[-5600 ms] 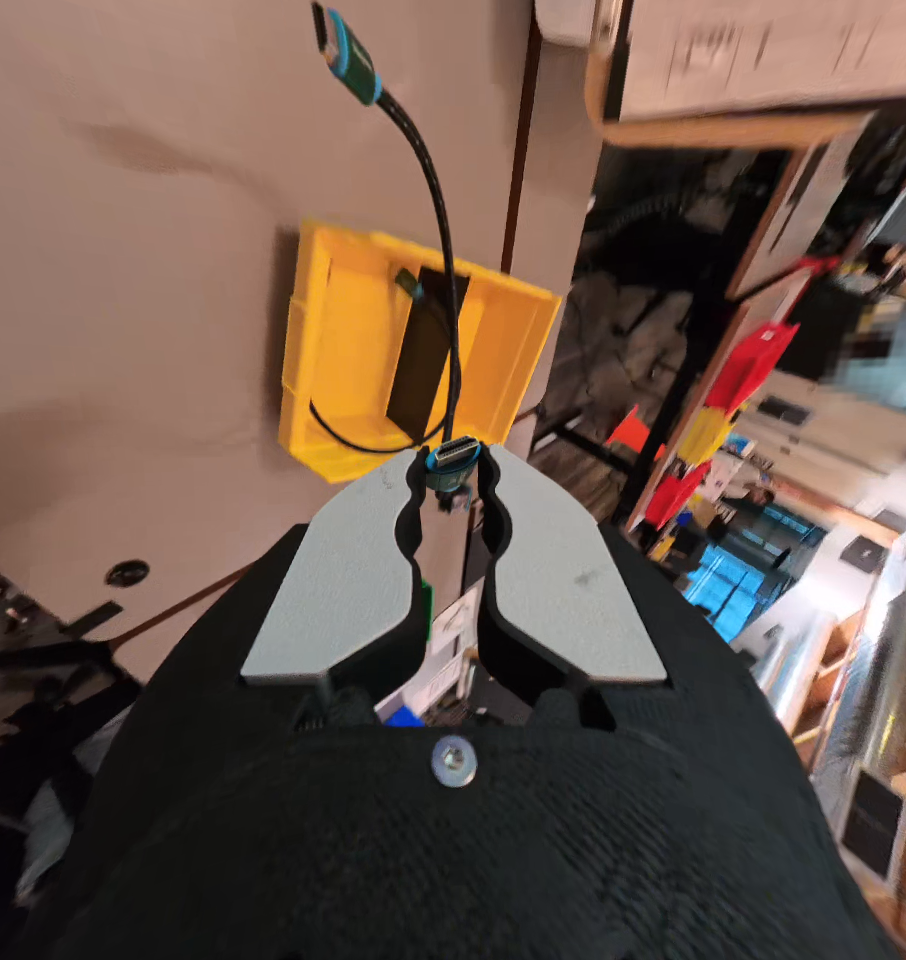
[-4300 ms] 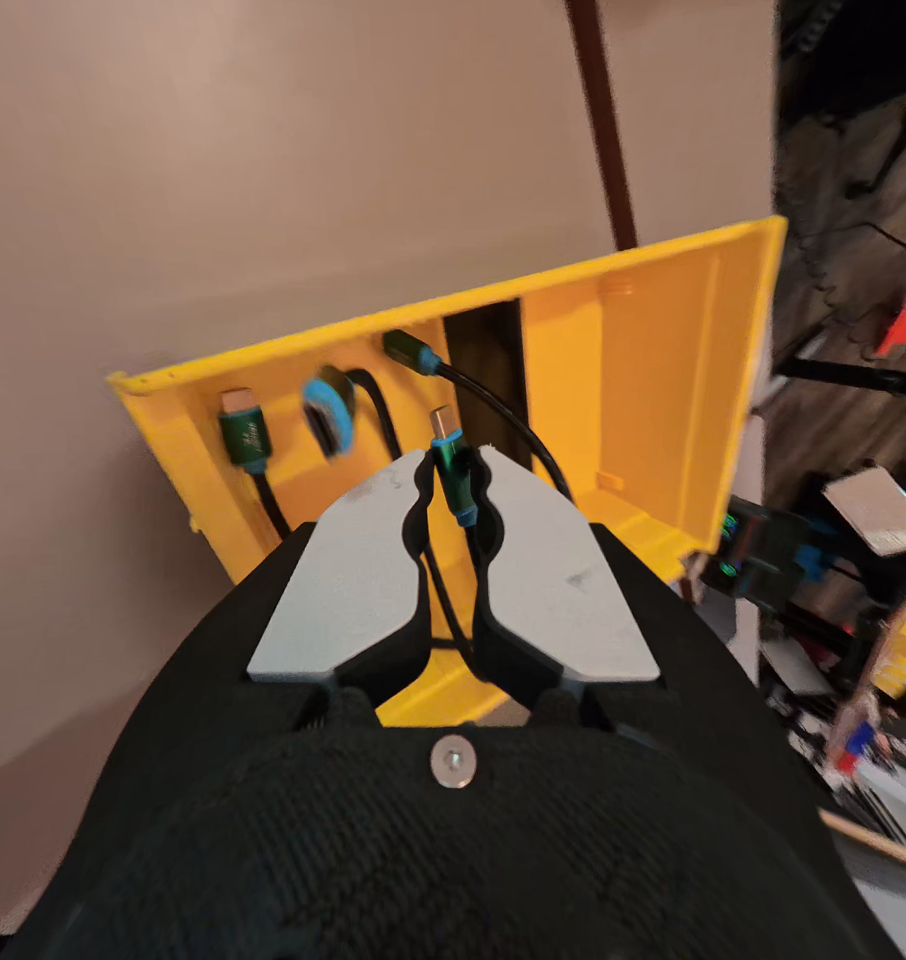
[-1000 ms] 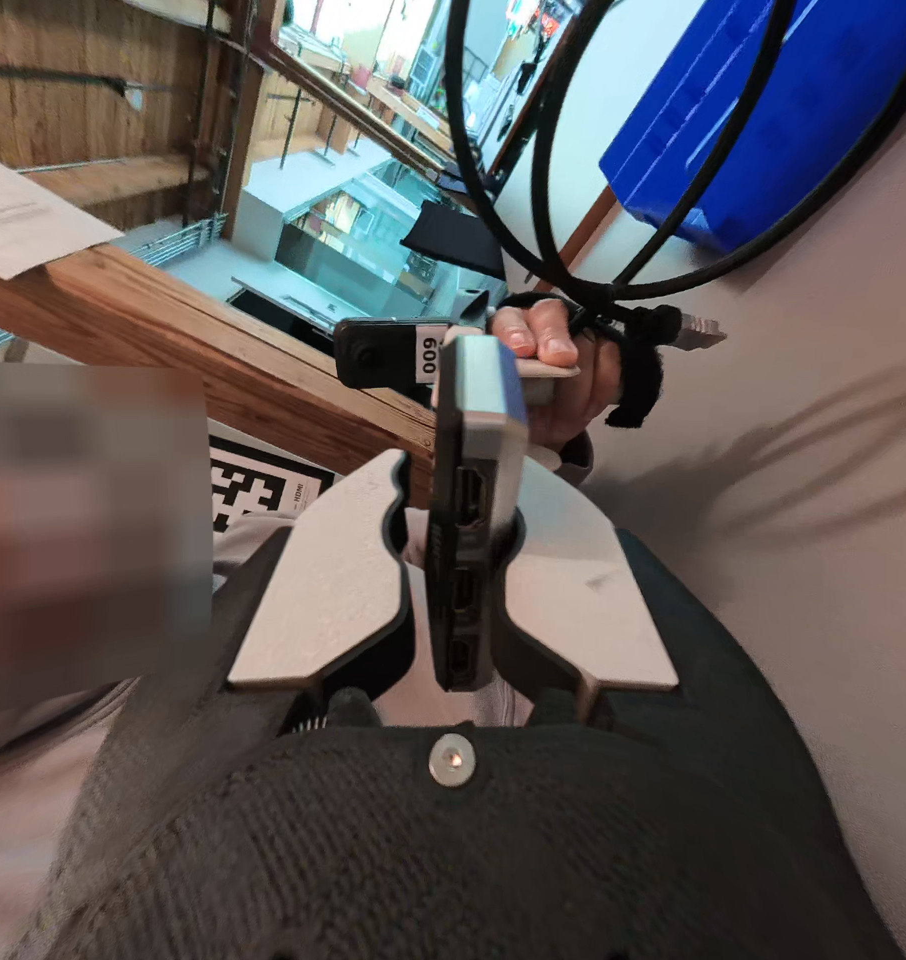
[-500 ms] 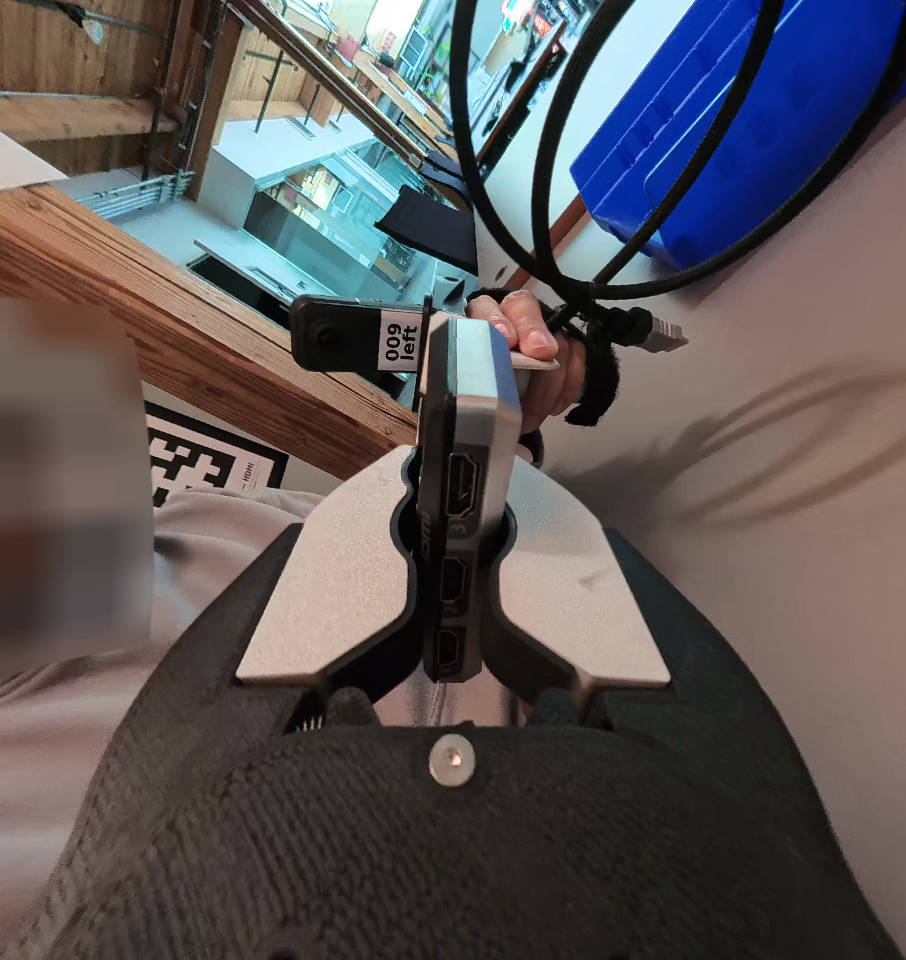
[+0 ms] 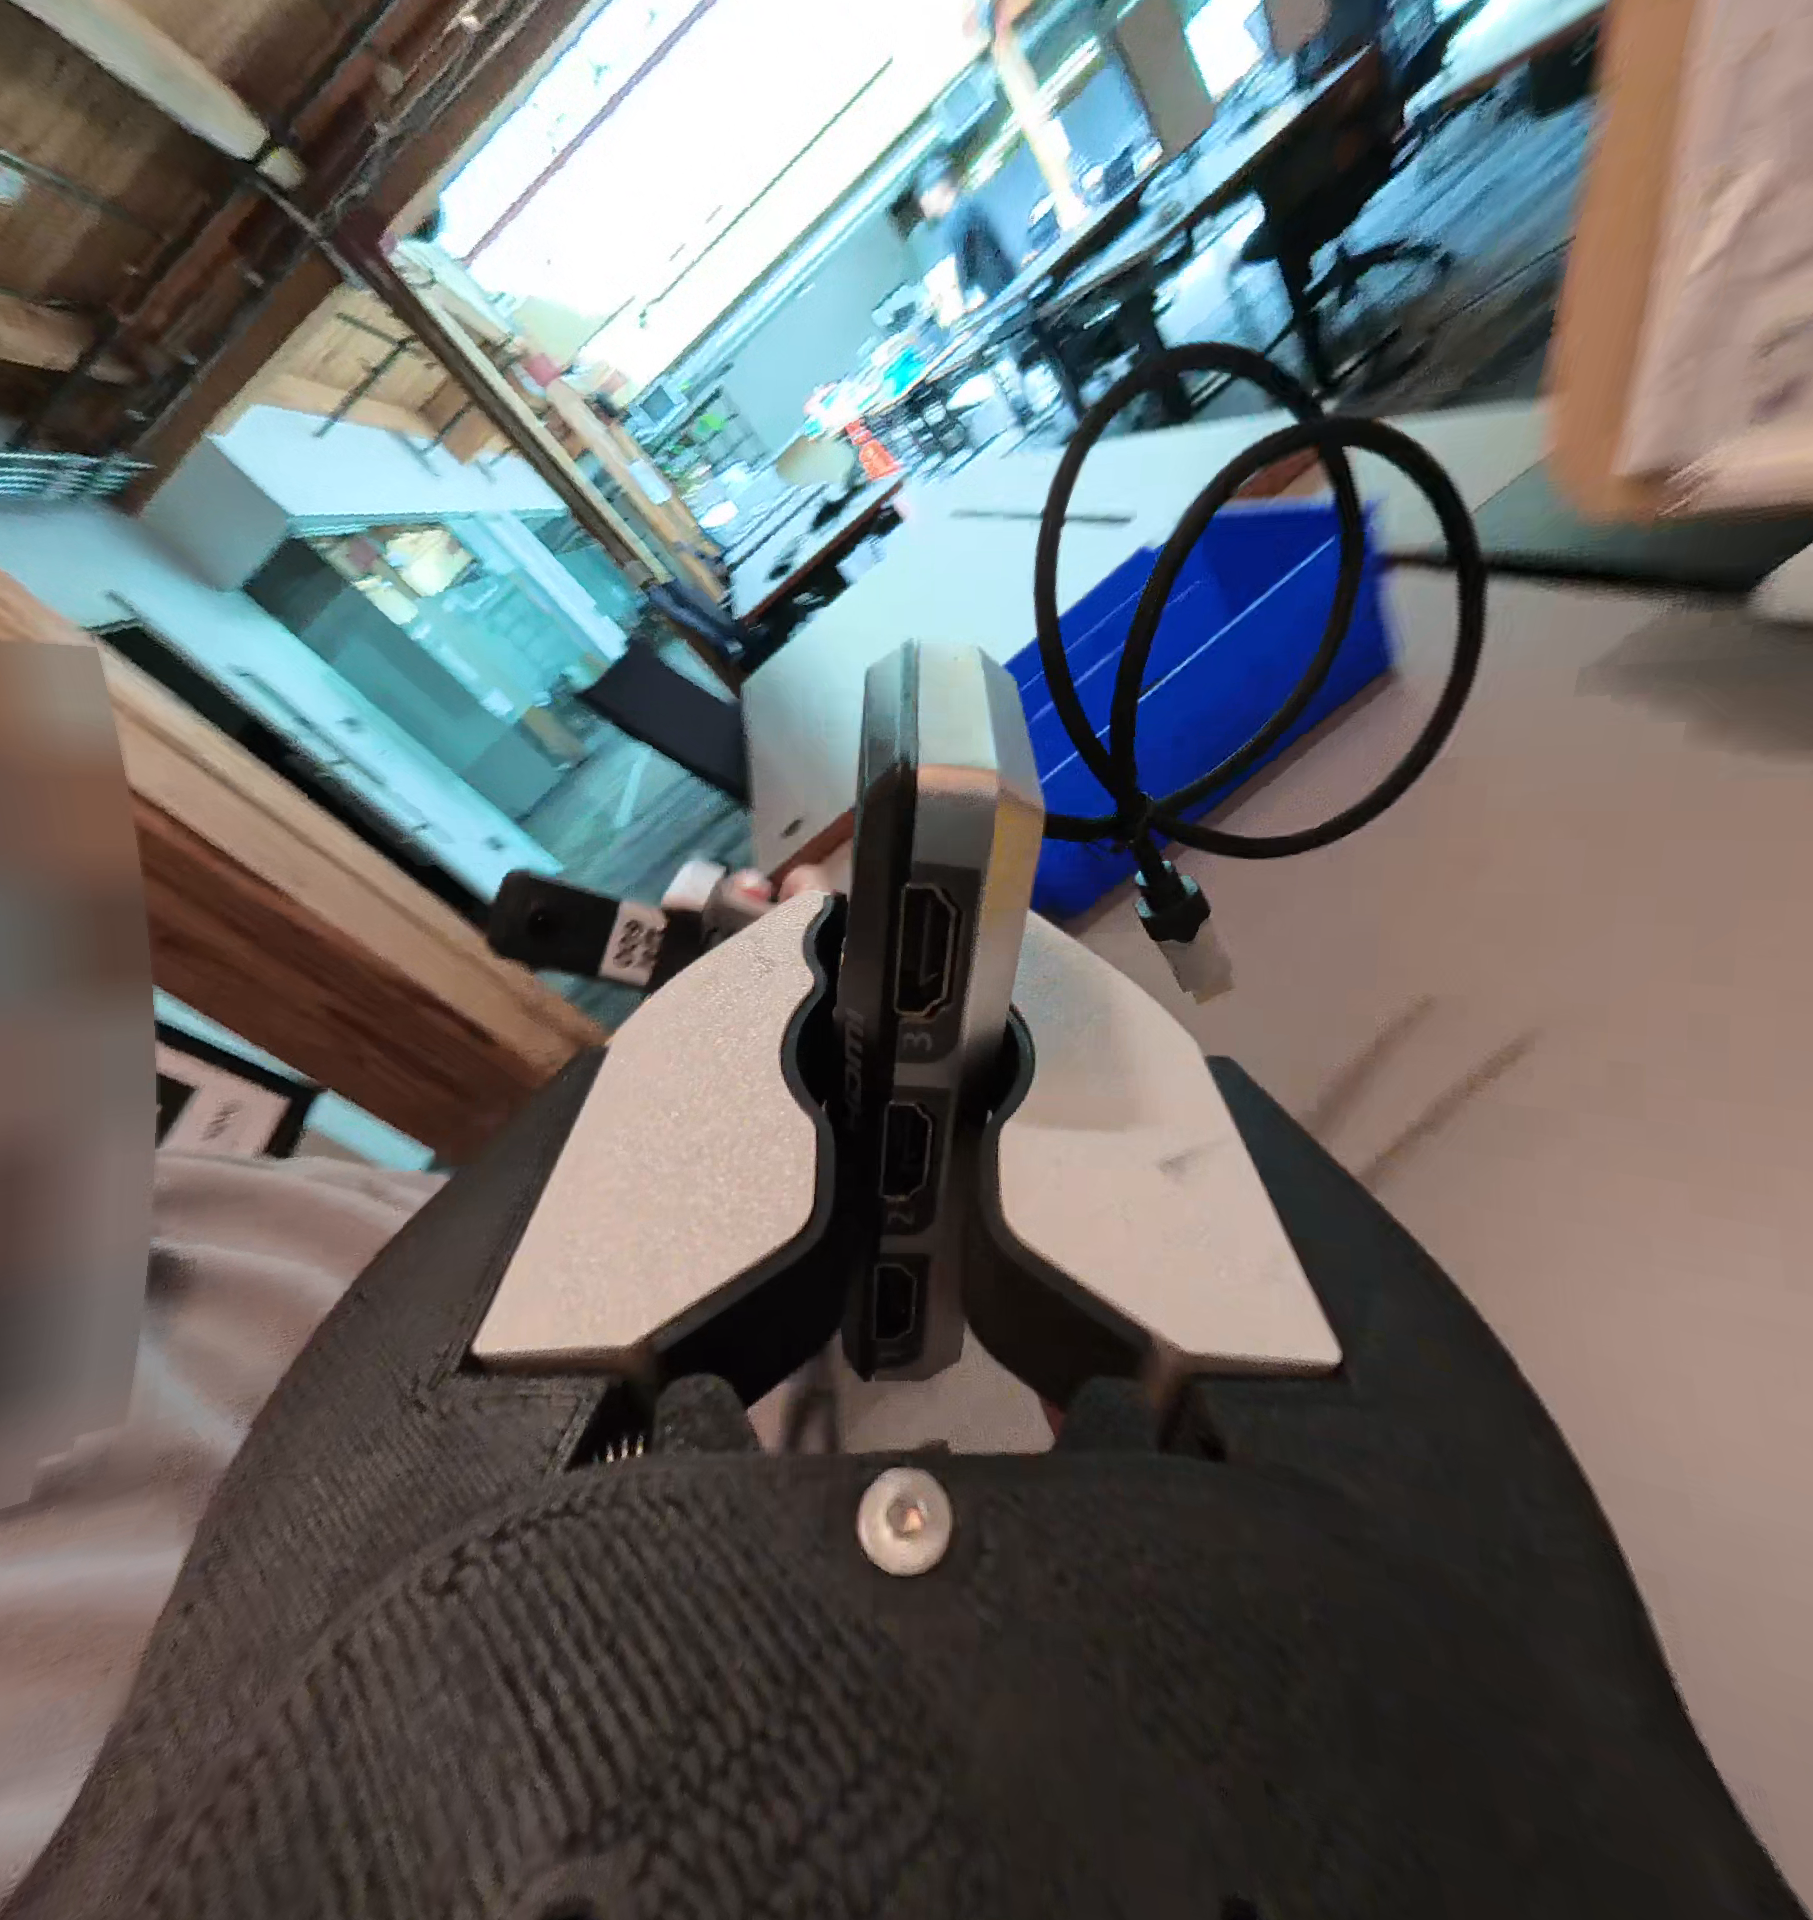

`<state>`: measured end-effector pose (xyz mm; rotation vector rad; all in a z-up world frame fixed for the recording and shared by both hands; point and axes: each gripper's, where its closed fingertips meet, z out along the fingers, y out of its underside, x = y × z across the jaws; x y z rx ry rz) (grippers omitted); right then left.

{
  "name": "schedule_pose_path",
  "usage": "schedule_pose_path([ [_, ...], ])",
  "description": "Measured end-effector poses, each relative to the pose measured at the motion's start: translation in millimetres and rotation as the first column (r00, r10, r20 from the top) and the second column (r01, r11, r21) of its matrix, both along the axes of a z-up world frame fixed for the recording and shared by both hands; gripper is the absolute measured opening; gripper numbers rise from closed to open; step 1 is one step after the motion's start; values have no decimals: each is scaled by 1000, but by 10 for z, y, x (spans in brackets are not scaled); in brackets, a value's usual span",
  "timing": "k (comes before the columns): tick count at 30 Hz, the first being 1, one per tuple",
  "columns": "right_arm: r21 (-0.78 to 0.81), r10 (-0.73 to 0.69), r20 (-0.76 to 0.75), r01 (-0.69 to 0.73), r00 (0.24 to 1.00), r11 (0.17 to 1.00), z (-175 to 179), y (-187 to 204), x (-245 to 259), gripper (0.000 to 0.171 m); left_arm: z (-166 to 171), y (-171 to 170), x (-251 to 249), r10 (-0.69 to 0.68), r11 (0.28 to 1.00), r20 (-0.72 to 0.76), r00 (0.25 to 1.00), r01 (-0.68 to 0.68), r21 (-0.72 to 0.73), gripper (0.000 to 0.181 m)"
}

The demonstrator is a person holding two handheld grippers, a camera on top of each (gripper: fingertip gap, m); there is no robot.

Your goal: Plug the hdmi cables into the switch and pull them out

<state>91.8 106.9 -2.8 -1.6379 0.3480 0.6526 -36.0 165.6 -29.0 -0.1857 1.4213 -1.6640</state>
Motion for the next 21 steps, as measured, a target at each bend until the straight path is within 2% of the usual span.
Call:
schedule_pose_path([
  [5, -28, -228, 159, 235, 961, 972, 603, -509, 989, 23, -187, 86, 155, 16, 1000, -81, 997, -18, -20, 49],
  [9, -217, -343, 320, 421, 883, 881, 816, -1106, 1753, 24, -322, 159, 257, 46, 999, -131, 990, -48, -14, 47],
  [12, -416, -353, 321, 466, 879, 781, 745, -1579, 2172, 24, -402, 214, 320, 55, 998, -162, 985, -59, -19, 46],
  [15, -561, -367, 349, 506, 862, 655, 603, -1891, 2500, 23, -433, 248, 362, 33, 997, -184, 982, -46, -65, 44],
  [18, -690, -319, 402, 513, 858, 511, 353, -2030, 2746, 23, -467, 257, 392, -1, 993, -212, 977, -23, -112, 42],
  [21, -751, -250, 455, 519, 855, 409, 177, -2015, 2952, 24, -534, 243, 423, -26, 992, -243, 970, -5, -129, 40],
])
